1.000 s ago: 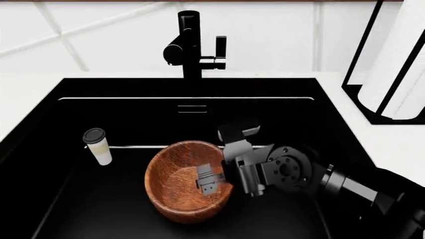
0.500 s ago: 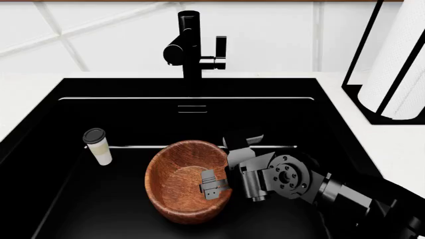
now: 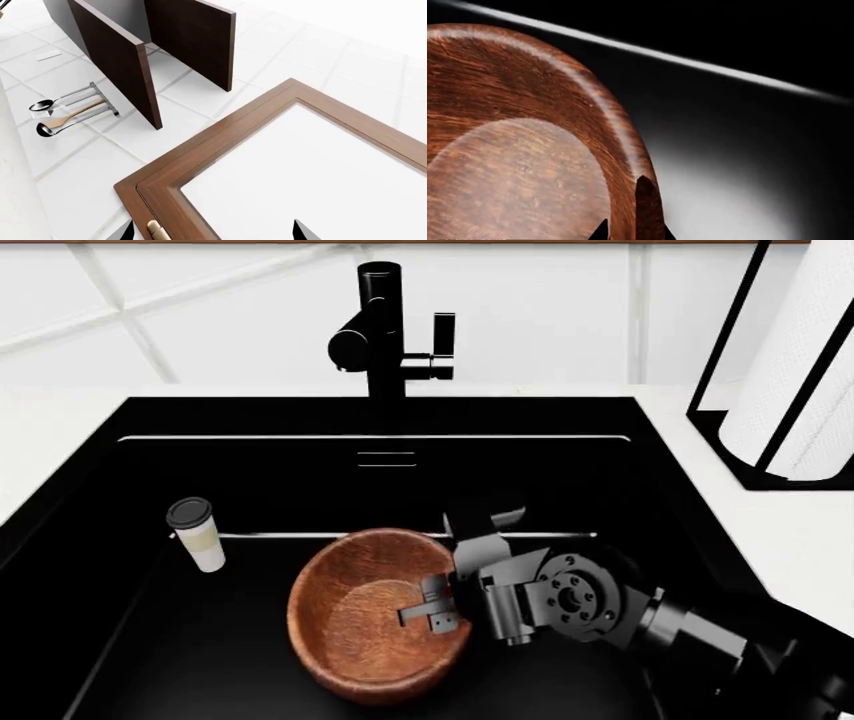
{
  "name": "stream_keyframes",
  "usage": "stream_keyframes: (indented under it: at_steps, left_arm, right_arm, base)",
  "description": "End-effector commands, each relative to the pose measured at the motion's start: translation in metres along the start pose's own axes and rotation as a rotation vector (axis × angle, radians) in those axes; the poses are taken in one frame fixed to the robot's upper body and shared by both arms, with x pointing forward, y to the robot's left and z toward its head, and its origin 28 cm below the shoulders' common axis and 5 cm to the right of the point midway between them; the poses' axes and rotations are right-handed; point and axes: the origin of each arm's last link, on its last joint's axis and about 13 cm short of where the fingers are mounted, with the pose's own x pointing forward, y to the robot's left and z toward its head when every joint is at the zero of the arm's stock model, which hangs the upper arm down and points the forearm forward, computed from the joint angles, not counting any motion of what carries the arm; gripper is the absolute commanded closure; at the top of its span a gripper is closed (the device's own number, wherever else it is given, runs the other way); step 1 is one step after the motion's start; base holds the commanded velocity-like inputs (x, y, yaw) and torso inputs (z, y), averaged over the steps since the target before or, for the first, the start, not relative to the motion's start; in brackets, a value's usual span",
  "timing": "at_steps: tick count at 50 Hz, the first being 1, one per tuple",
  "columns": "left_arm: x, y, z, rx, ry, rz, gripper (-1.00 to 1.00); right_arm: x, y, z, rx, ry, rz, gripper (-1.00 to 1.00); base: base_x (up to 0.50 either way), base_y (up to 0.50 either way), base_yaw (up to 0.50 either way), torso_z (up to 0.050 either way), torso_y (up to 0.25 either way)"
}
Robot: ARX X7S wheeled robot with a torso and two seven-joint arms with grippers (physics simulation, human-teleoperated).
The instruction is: Pick the cup and bowl from the sink and place them on the counter for drying.
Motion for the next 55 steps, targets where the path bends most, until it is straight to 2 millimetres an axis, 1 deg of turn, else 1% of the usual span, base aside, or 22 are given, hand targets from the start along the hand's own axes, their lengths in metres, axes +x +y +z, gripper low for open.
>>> stream_keyframes:
  at_steps: [1, 6, 17, 23, 28, 33, 42, 50, 53, 55]
  left_arm:
    - [0.0, 0.0, 0.0, -0.001, -0.001, -0.001, -1.0]
    - [0.0, 0.0, 0.0, 0.0, -0.002, 0.0, -1.0]
    - [0.0, -0.001, 0.0, 0.001, 0.0, -0.003, -1.0]
    - [0.0, -0.001, 0.001, 0.0, -0.002, -0.001, -1.0]
    - [0.0, -0.001, 0.001, 0.0, -0.002, -0.002, -1.0]
    - [0.0, -0.001, 0.001, 0.001, -0.002, -0.002, -1.0]
    - [0.0, -0.002, -0.001, 0.003, 0.003, -0.005, -1.0]
    - [0.0, -0.001, -0.001, 0.008, 0.005, -0.002, -1.0]
    - [0.0, -0.001, -0.001, 0.007, 0.005, -0.001, -1.0]
    - [0.0, -0.001, -0.001, 0.007, 0.005, -0.001, -1.0]
  right_arm:
    - [-0.009, -0.004, 0.002, -0.058, -0.031, -0.029, 1.0]
    - [-0.021, -0.006, 0.007, -0.065, -0.053, -0.026, 1.0]
    - [-0.074, -0.013, 0.026, -0.093, -0.106, -0.028, 1.0]
    - [-0.096, -0.018, 0.032, -0.079, -0.161, -0.019, 1.0]
    - [-0.111, -0.02, 0.036, -0.068, -0.207, -0.004, 1.0]
    - [-0.123, -0.022, 0.035, -0.133, -0.229, -0.05, 1.0]
    - [-0.153, -0.024, 0.037, -0.173, -0.301, -0.089, 1.0]
    - [-0.165, -0.028, 0.034, -0.272, -0.363, -0.175, 1.0]
    - [-0.173, -0.03, 0.035, -0.311, -0.399, -0.195, 1.0]
    - [-0.179, -0.031, 0.036, -0.306, -0.414, -0.195, 1.0]
  base:
    - [0.0, 0.0, 0.0, 0.0, 0.0]
    - [0.0, 0.0, 0.0, 0.0, 0.0]
    - [0.0, 0.0, 0.0, 0.0, 0.0]
    - [0.0, 0.0, 0.0, 0.0, 0.0]
    - [0.0, 0.0, 0.0, 0.0, 0.0]
    - [0.0, 0.0, 0.0, 0.0, 0.0]
    - [0.0, 0.0, 0.0, 0.0, 0.0]
    - [0.0, 0.0, 0.0, 0.0, 0.0]
    - [0.0, 0.0, 0.0, 0.0, 0.0]
    - [0.0, 0.0, 0.0, 0.0, 0.0]
